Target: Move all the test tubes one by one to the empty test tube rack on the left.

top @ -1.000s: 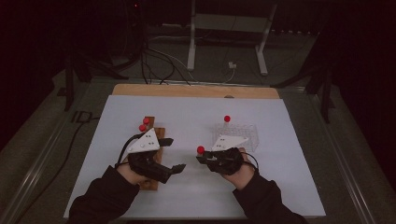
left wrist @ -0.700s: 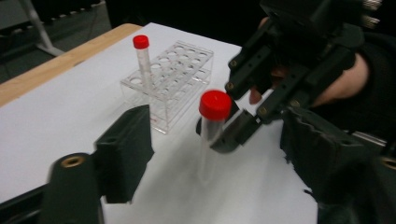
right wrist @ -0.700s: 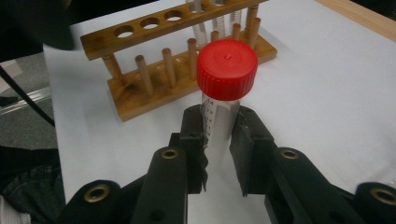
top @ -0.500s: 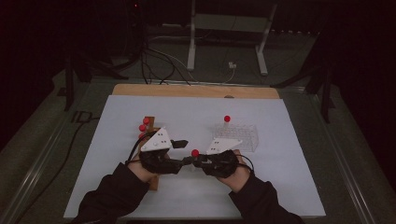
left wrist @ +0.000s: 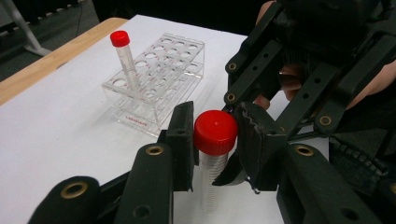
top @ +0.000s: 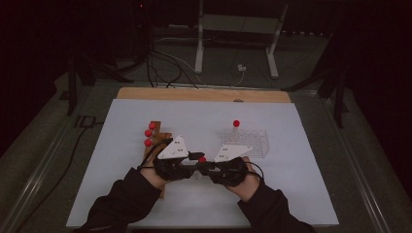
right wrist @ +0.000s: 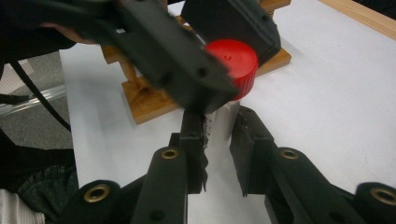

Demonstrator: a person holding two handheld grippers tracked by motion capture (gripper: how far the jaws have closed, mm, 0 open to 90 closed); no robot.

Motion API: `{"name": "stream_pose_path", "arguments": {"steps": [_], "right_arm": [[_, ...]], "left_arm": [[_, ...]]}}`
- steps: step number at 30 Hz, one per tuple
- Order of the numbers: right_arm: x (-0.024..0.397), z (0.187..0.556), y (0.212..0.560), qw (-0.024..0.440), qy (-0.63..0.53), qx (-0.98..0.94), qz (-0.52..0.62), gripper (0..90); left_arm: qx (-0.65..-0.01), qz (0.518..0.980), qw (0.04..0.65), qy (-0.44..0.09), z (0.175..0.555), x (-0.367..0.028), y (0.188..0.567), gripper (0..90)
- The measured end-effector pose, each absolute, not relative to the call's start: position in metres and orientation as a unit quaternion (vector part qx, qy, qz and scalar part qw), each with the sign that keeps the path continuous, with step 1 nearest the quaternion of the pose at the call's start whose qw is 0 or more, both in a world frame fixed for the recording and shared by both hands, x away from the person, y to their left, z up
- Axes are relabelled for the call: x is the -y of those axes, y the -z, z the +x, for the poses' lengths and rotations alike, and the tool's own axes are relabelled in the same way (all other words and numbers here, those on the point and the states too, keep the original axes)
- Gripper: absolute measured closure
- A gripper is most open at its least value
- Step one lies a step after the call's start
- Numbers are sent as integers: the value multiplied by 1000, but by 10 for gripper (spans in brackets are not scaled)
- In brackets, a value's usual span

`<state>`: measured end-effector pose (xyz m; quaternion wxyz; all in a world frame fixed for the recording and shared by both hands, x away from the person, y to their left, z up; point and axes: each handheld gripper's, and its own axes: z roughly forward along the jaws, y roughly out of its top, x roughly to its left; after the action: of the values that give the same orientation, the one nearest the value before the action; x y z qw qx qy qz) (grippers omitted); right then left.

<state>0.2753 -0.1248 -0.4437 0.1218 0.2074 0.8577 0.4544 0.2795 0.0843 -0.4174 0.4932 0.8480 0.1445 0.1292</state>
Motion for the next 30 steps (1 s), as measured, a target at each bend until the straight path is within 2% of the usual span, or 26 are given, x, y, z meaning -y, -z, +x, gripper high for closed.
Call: {"name": "stream_pose_path", "arguments": {"steps": [6, 8, 9, 13, 21, 30], "right_arm": [[125, 275, 444, 120, -459, -856, 206, 749], [126, 276, 444, 113, -464, -854, 205, 721], [127, 276, 443, 116, -464, -854, 206, 658], [132, 275, 442, 123, -470, -847, 216, 531], [144, 275, 438, 138, -480, -834, 236, 351], [154, 277, 437, 147, -476, -827, 261, 74]], "left_arm": [[-136, 849, 492, -136, 279, -86, 416, 719], [-136, 848, 494, -137, 279, -88, 415, 720], [-137, 848, 492, -141, 279, -89, 414, 720], [-145, 843, 497, -148, 280, -97, 408, 720], [-163, 834, 498, -175, 283, -116, 393, 720], [-186, 820, 500, -206, 283, -144, 378, 720]]}}
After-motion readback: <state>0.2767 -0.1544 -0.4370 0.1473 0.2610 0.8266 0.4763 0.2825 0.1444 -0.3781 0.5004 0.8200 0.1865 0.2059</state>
